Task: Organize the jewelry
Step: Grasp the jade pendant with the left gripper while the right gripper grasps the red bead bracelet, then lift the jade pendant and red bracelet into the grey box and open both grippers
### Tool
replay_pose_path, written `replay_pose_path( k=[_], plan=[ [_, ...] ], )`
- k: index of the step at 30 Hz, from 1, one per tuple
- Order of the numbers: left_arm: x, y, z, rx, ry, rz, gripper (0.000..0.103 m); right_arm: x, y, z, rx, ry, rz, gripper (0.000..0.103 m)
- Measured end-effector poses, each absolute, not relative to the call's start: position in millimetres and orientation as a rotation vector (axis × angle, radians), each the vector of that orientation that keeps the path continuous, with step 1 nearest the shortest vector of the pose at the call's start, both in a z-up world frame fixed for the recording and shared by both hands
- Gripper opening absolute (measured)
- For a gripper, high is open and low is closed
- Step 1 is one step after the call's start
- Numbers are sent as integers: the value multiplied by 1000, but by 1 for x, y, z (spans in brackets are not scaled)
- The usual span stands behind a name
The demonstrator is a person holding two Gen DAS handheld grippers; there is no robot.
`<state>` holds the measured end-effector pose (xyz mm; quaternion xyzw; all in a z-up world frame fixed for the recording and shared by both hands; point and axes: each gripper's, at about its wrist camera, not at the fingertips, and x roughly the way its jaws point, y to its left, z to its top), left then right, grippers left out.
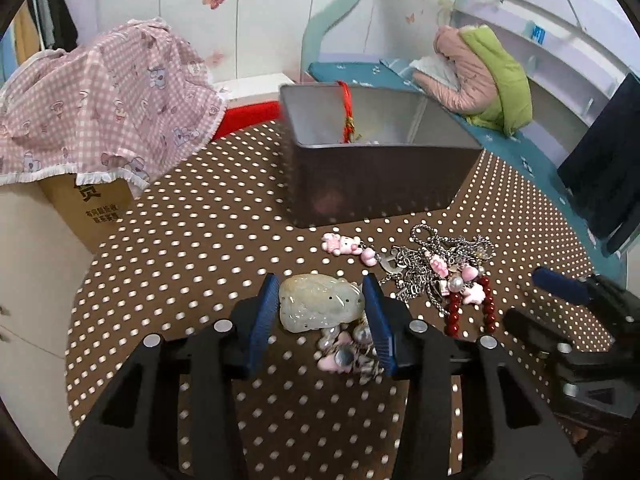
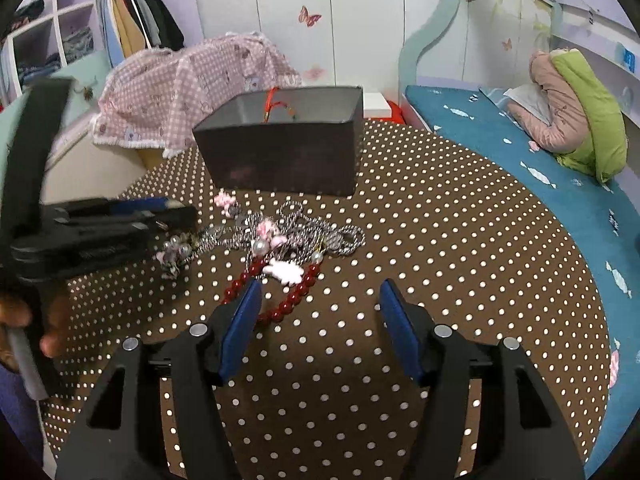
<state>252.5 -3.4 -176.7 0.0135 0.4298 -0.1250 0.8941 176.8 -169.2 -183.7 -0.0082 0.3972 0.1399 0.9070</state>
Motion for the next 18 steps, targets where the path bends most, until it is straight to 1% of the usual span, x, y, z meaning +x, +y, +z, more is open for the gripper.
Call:
replay_pose_path(
  k=[1, 6, 10, 12, 14, 15, 16, 18],
  plan=[
    [249, -1, -173, 27, 882, -257, 43, 177, -166, -185, -27, 827, 287, 50],
    [232, 5, -160, 26, 858, -268, 43, 182, -158, -189, -60, 860, 265, 39],
    [224, 3, -155, 29, 845, -282, 44, 185, -153, -191, -70, 879, 257, 37],
    [221, 2, -154, 31, 845, -295, 44, 186, -147, -193, -90, 893, 258, 35],
    [218, 2, -152, 29, 843, -301, 44, 185, -143, -193, -132, 888, 238, 23],
    [217, 3, -151, 29, 842, -304, 44, 185, -144, -193, -129, 893, 239, 12],
    [217, 5, -150, 27, 841, -306, 44, 184, -146, -192, -151, 896, 224, 8],
    [214, 6, -149, 18, 838, -313, 44, 182, -149, -193, -160, 896, 222, 7]
  ],
)
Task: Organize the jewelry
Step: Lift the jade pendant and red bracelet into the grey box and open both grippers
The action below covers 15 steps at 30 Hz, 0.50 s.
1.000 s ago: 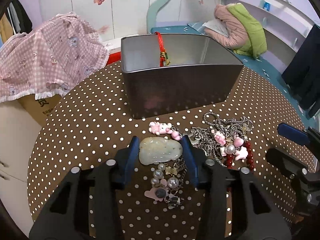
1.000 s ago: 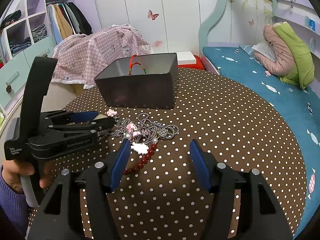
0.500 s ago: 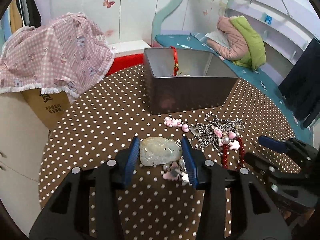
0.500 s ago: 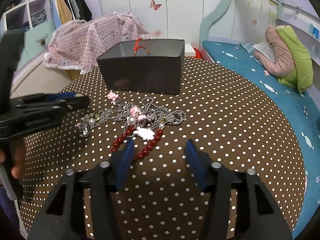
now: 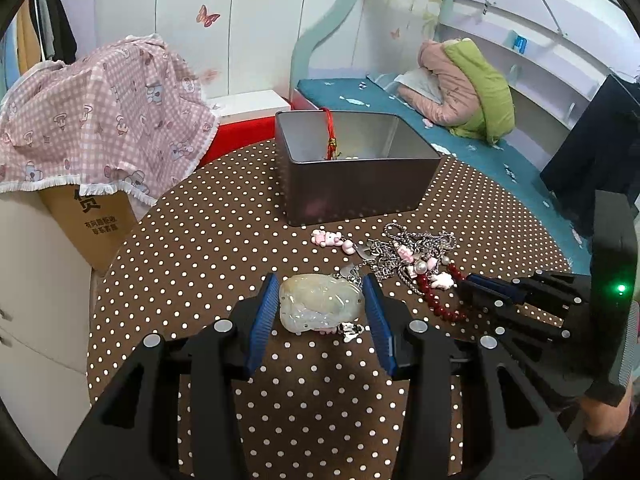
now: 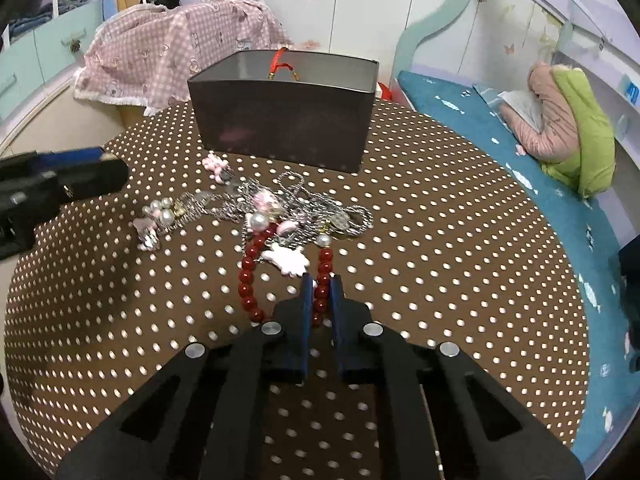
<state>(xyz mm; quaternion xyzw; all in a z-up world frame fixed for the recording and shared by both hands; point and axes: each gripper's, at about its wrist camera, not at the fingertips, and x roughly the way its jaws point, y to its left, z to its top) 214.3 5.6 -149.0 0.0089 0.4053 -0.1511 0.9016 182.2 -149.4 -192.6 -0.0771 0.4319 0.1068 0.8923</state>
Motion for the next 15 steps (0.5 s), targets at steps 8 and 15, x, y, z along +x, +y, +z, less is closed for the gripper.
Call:
replay_pose_path(
  k=[8, 15],
  plan=[
    [208, 7, -142, 1, 830, -332, 44, 166, -165, -164, -143, 813, 224, 7],
    [202, 5, -133, -14, 818, -349, 44, 155, -167, -120, -169, 715, 234, 7]
  ],
)
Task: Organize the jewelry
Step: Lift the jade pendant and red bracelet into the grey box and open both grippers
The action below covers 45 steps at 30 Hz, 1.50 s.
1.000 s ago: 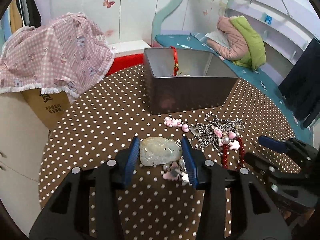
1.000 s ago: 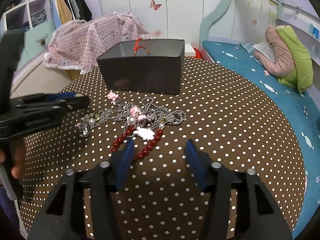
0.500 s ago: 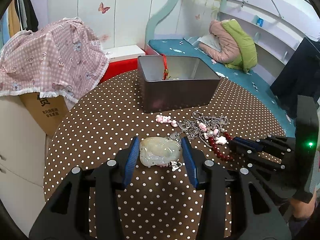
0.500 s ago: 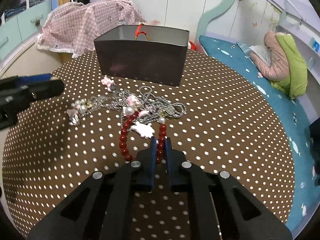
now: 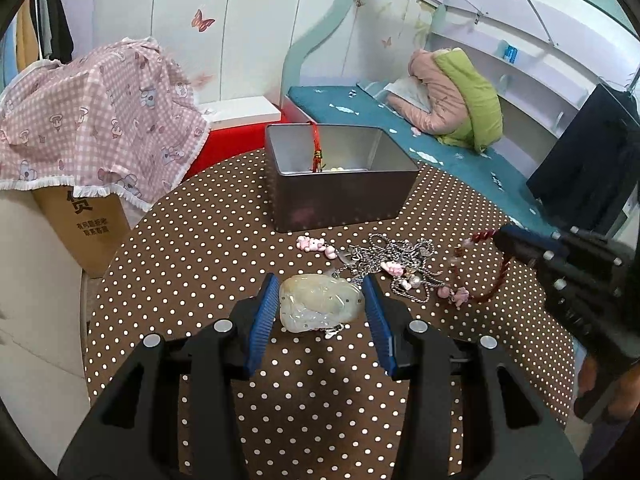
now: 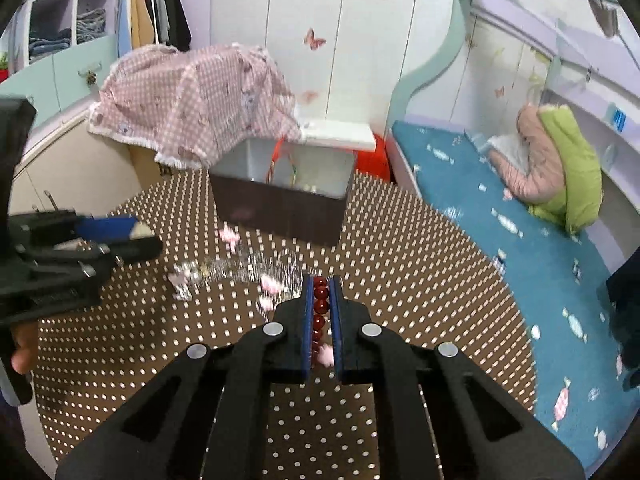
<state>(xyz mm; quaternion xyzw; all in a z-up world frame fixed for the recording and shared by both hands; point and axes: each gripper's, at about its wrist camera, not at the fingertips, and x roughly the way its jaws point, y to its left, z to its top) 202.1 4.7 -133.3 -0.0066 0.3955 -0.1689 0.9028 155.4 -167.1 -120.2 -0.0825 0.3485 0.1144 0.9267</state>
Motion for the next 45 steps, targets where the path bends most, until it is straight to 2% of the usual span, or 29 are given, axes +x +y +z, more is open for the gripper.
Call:
replay_pose_path(
  k=[12, 22, 33, 45],
  plan=[
    [219, -2, -105, -59, 792, -428, 44, 170, -154, -75, -178, 624, 271, 7],
    [303, -18, -78, -65, 793, -452, 44, 226, -143, -55, -99, 568, 293, 7],
    [379, -31, -123, -47, 916, -385, 44, 293, -138, -93, -29, 654, 295, 7],
    [387, -31, -141, -15, 924, -366, 45, 309, -143, -118, 1, 728, 303, 7]
  ],
)
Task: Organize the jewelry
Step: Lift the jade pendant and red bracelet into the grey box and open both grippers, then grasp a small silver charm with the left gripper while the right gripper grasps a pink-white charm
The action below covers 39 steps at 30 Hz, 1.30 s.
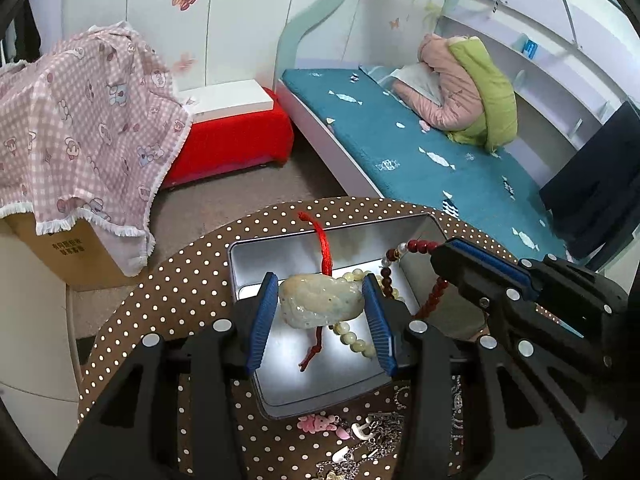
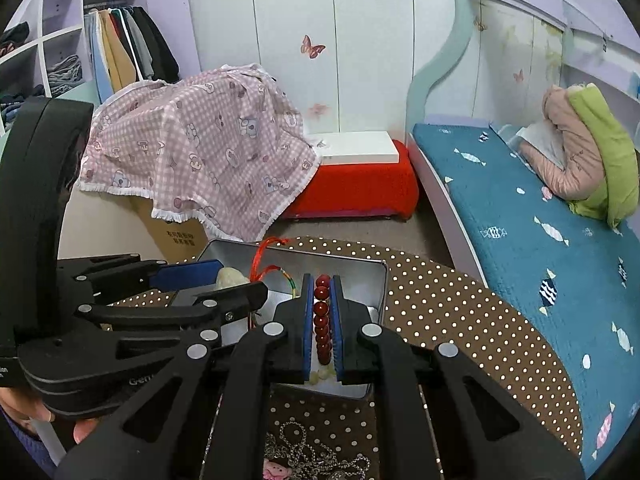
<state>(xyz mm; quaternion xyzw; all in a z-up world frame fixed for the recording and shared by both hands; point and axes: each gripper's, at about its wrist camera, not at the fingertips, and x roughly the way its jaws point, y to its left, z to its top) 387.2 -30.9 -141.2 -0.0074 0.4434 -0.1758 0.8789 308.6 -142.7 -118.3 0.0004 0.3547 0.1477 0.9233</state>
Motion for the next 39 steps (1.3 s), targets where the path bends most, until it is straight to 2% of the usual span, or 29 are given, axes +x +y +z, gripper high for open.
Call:
replay_pose_path(
  k=[12, 19, 22, 26, 28, 32, 39],
  plan=[
    [381, -29, -137, -13, 925, -351, 47, 310, -145, -127, 38, 770, 338, 7],
    [370, -22, -130, -25, 912, -348, 52, 305, -147, -124, 73, 770, 364, 11],
    [360, -19, -122, -24, 892, -346, 55, 297, -149, -116, 71, 757, 369, 14],
    [336, -14, -103, 0, 821, -327, 70, 280, -152, -102, 66, 725, 377, 23],
    [322, -10, -94, 2, 790, -327, 76, 270, -154, -95, 57, 704, 375, 31],
    [286, -3, -81, 22, 720, -322, 85, 241, -159, -83, 29, 660, 374, 38],
    [230, 8, -92, 58, 678, -290, 88, 195, -176, -91, 3, 639, 342, 49]
  ],
)
